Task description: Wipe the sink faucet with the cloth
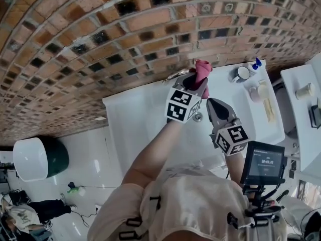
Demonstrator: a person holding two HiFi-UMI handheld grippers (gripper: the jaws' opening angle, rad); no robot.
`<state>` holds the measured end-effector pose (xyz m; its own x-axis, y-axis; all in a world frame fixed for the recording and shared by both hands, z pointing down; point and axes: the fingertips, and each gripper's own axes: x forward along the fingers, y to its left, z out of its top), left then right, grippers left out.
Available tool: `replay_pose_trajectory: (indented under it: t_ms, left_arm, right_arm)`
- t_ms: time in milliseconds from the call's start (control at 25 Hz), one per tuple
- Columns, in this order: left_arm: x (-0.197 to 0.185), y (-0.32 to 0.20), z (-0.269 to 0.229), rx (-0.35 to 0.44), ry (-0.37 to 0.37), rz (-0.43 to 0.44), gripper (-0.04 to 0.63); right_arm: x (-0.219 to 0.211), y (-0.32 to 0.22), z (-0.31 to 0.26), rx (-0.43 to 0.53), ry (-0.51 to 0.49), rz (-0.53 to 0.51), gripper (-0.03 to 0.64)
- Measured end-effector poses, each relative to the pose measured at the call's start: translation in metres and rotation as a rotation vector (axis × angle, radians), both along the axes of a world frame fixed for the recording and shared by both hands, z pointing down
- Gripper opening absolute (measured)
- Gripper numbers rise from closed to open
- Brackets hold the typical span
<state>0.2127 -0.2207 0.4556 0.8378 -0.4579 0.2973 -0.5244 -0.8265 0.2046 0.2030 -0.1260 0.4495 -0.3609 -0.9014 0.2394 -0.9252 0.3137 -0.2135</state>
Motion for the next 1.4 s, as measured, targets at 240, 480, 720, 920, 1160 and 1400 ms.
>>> replay_pose_trajectory:
  t_ms: [240, 480, 720, 920, 1160, 1400]
  left_arm:
    - [-0.006, -0.007, 0.06, -0.158, -0.038, -0.022, 0.112]
    - [-0.011, 0.009, 0.005, -0.061, 0.052, -0.049, 0.115]
    - [-0.033, 0.002, -0.015, 0.016, 0.054, -0.142, 0.115]
    - [-0.026, -0.007, 0.007, -0.035, 0.036, -0.115, 0.114]
    - [-0.022, -0.007, 0.022, 0.053, -0.059, -0.079, 0.11]
    - [-0.019, -0.002, 0.083, -0.104, -0.131, -0.045, 0.112]
  right_arm:
    - [0.017, 0.001, 0.006, -0.02, 0.008, 0.049, -0.017]
    - [0.009, -0.005, 0.001, 0.001, 0.004, 0.016, -0.017]
    - [-0.004, -0.005, -0.005, 0.011, -0.007, -0.01, -0.017]
    - [-0.005, -0.003, -0.002, 0.003, -0.003, -0.014, -0.017]
    - [-0.003, -0.005, 0.001, -0.009, 0.005, -0.012, -0.017]
    - [-0.006, -0.006, 0.007, -0.037, 0.016, -0.017, -0.017]
